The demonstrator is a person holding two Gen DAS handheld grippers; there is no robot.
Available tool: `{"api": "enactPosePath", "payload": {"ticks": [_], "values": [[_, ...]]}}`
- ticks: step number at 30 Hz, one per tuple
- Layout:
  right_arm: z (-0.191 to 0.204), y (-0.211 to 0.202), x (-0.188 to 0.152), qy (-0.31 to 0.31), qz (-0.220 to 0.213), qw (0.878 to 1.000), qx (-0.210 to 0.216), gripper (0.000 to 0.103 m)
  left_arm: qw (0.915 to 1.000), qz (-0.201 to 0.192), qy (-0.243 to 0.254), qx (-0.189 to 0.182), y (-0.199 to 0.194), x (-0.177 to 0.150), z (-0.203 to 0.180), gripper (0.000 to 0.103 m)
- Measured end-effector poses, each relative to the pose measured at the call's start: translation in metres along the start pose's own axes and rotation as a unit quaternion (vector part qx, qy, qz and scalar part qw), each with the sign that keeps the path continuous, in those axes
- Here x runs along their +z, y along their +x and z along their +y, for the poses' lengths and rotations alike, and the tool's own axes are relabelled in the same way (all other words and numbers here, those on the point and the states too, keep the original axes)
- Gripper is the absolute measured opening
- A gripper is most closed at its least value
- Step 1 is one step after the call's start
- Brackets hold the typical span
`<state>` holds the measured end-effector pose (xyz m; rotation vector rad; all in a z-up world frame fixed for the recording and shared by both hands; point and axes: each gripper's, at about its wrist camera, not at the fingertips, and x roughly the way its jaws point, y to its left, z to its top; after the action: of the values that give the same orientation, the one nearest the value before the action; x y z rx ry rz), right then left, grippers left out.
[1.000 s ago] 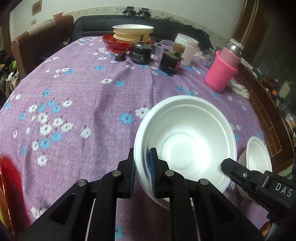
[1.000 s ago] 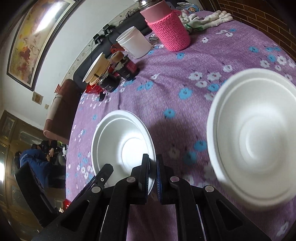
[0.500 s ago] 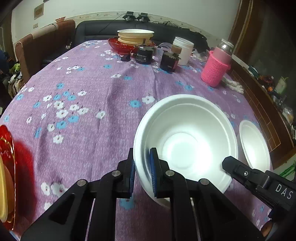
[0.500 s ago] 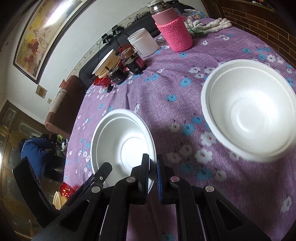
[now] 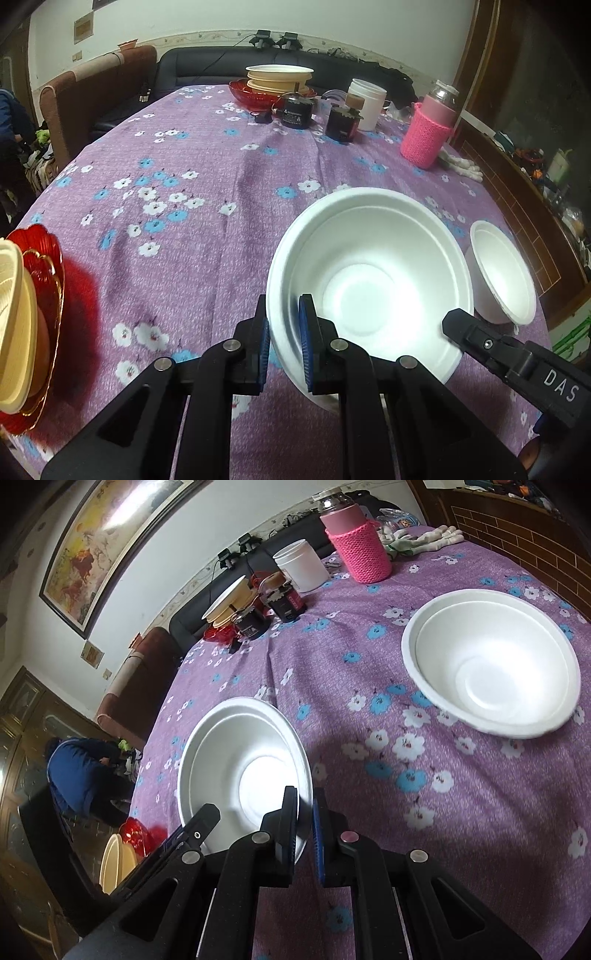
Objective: Organize plates and bowls
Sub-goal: 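Lift the white foam bowl and carry it toward the plate stack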
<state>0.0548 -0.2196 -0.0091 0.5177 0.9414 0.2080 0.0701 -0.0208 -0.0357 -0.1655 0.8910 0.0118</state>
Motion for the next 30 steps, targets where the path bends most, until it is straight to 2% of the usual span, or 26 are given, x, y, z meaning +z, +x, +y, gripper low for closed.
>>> {"api": "enactPosePath", "payload": {"ticks": [20,30], "values": [[0.009,-0.015,-0.024,-0.016,0.004,0.999,0.031,0.008,0.9998,-0.016,-0.001,0.013,-0.029,-0.015,0.016,0.012],[0.047,-0.025,-0.037,-0.062,-0.002,0.996,0.058,0.008,0.9978,-0.05,-0.026,0.035,-0.06,-0.018,0.044,0.012]]}}
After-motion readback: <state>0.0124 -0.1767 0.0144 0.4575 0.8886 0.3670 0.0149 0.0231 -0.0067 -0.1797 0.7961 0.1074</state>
